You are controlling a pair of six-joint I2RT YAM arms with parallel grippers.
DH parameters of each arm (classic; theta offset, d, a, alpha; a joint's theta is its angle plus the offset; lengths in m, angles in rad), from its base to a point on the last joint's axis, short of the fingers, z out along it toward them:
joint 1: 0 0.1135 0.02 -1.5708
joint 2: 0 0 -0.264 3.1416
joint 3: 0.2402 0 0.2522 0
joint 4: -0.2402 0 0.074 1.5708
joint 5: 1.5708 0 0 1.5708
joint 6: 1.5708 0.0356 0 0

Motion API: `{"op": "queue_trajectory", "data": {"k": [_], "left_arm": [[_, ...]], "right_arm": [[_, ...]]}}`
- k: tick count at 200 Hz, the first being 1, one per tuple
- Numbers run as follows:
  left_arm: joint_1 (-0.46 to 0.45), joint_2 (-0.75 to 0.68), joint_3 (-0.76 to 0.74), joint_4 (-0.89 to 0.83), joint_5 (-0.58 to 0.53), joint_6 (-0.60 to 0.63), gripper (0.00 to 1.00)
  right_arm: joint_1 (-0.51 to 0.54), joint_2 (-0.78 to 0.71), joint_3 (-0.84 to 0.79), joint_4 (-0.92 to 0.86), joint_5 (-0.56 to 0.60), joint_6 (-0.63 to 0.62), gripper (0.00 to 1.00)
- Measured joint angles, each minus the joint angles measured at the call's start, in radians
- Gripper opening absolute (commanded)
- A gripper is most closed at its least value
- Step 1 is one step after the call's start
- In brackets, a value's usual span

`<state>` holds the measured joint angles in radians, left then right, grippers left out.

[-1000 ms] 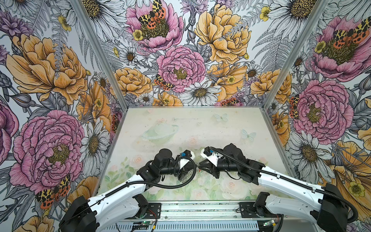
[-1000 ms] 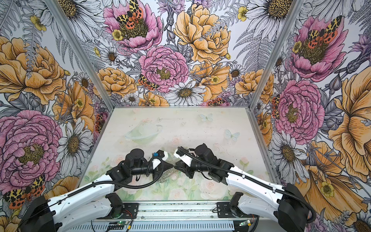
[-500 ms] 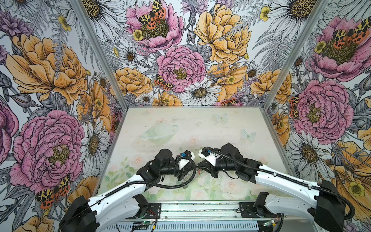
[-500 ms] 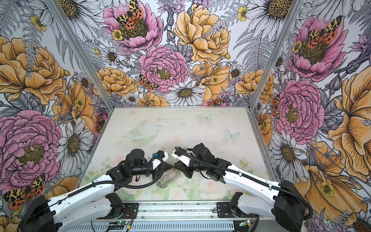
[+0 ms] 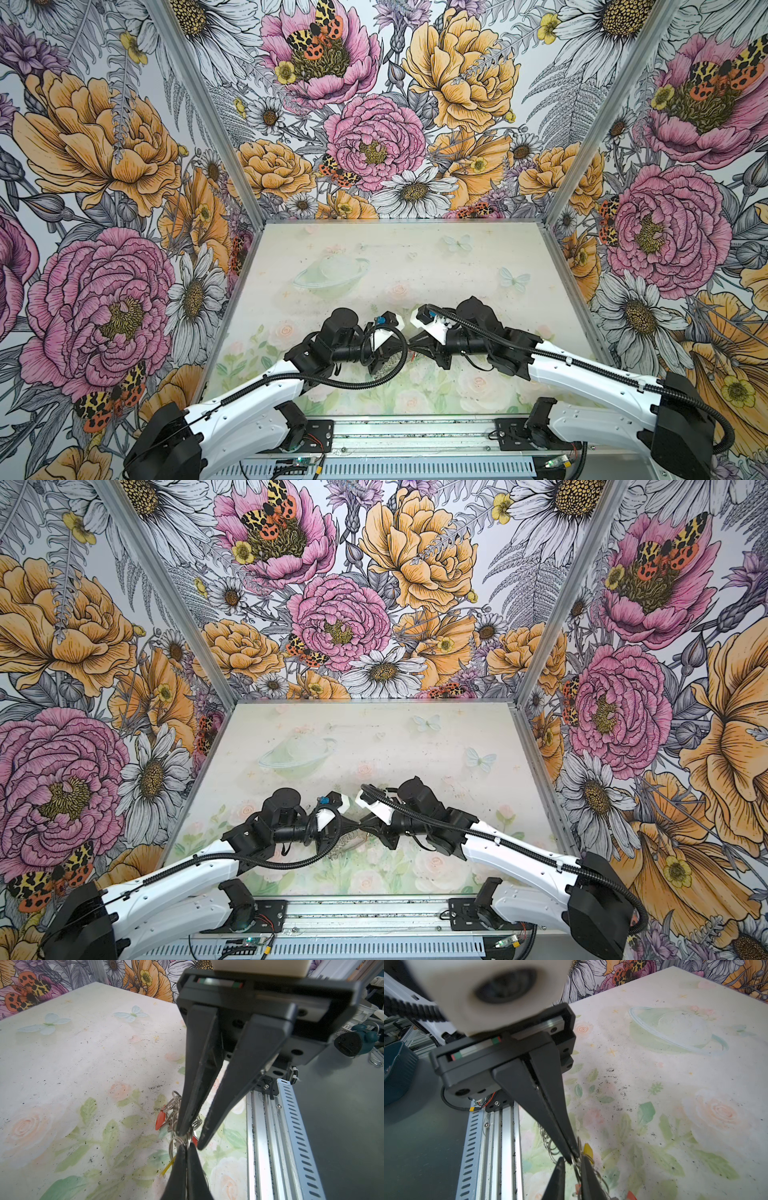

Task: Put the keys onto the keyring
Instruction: 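Hold the ring plate with the left gripper while the right gripper hovers beside it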

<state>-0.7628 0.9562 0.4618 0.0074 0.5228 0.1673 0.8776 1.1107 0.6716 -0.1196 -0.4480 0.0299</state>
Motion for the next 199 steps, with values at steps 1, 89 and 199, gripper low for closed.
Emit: {"op": "queue_trajectory", "data": {"k": [1,89,199], "left_arm": [[0.0,0.0,0.0,0.0,0.0,0.0,0.0],[0.018,0.0,-0.051,0.123,-0.007,-0.044,0.0],[0.026,0.0,-0.053,0.2,0.046,-0.097,0.0]], "right_arm": [[0.0,0.0,0.0,0.0,0.0,0.0,0.19],[-0.08,-0.1,-0.07,0.098,-0.156,0.109,0.23],[-0.129,-0.024,-0.078,0.115,-0.179,0.094,0.29]]}}
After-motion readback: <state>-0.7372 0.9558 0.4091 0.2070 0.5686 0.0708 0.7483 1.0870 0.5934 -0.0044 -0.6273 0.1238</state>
